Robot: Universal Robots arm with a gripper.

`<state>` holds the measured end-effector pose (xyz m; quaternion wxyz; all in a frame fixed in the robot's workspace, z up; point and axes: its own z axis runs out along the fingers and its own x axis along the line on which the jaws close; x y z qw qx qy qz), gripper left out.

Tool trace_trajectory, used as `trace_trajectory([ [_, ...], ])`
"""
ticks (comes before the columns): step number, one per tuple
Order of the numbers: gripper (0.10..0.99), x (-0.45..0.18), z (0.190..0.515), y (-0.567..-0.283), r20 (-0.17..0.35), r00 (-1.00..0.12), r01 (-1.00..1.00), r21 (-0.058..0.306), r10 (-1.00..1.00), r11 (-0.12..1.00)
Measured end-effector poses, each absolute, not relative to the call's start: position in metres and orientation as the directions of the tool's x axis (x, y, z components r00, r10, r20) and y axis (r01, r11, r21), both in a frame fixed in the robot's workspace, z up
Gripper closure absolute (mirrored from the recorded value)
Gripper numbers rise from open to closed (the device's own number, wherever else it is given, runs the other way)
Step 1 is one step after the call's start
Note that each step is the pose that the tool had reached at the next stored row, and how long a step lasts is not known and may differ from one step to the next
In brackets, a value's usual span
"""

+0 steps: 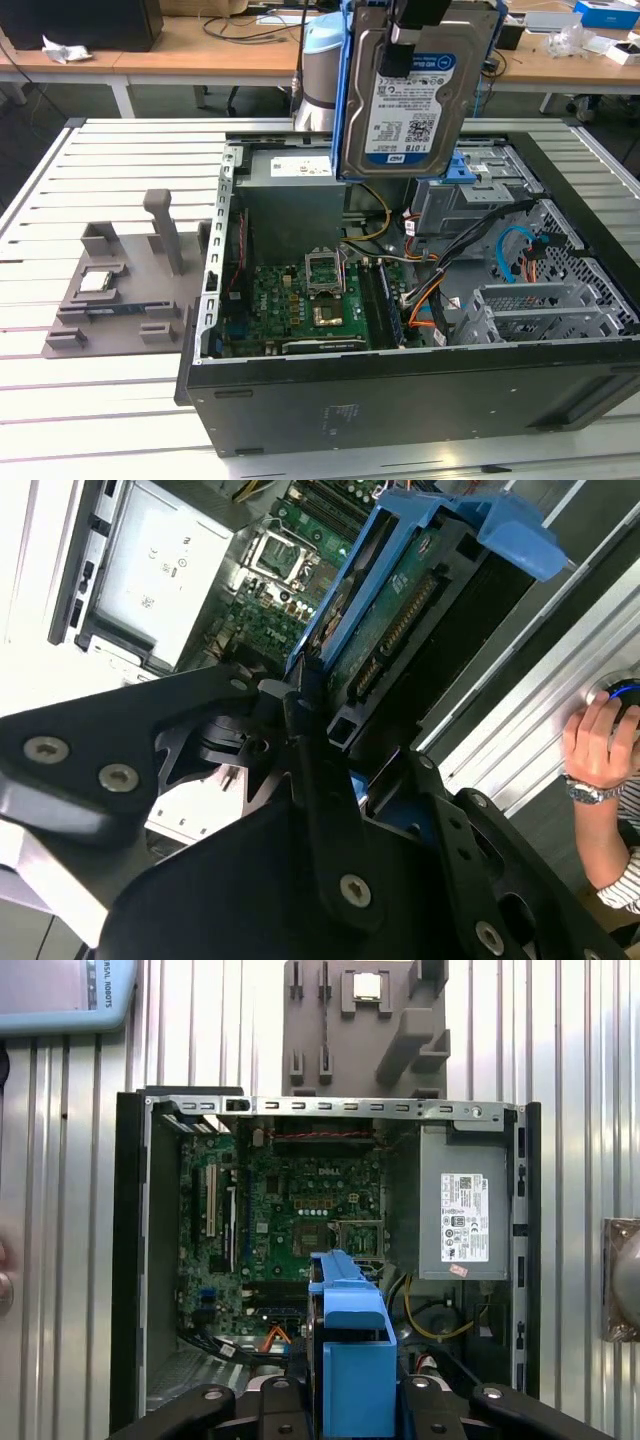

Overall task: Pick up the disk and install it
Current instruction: 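Pick up the disk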

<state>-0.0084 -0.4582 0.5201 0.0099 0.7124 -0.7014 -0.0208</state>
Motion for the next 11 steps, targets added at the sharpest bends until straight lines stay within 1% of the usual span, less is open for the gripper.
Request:
trace_trajectory([
  [6, 0.722, -0.008, 0.520, -0.469, -0.015, 0.015, -0.999, 0.043, -1.000, -0.016],
  [11, 0.722, -0.008, 0.519, -0.489, -0.015, 0.015, -0.999, 0.043, -1.000, -0.016],
])
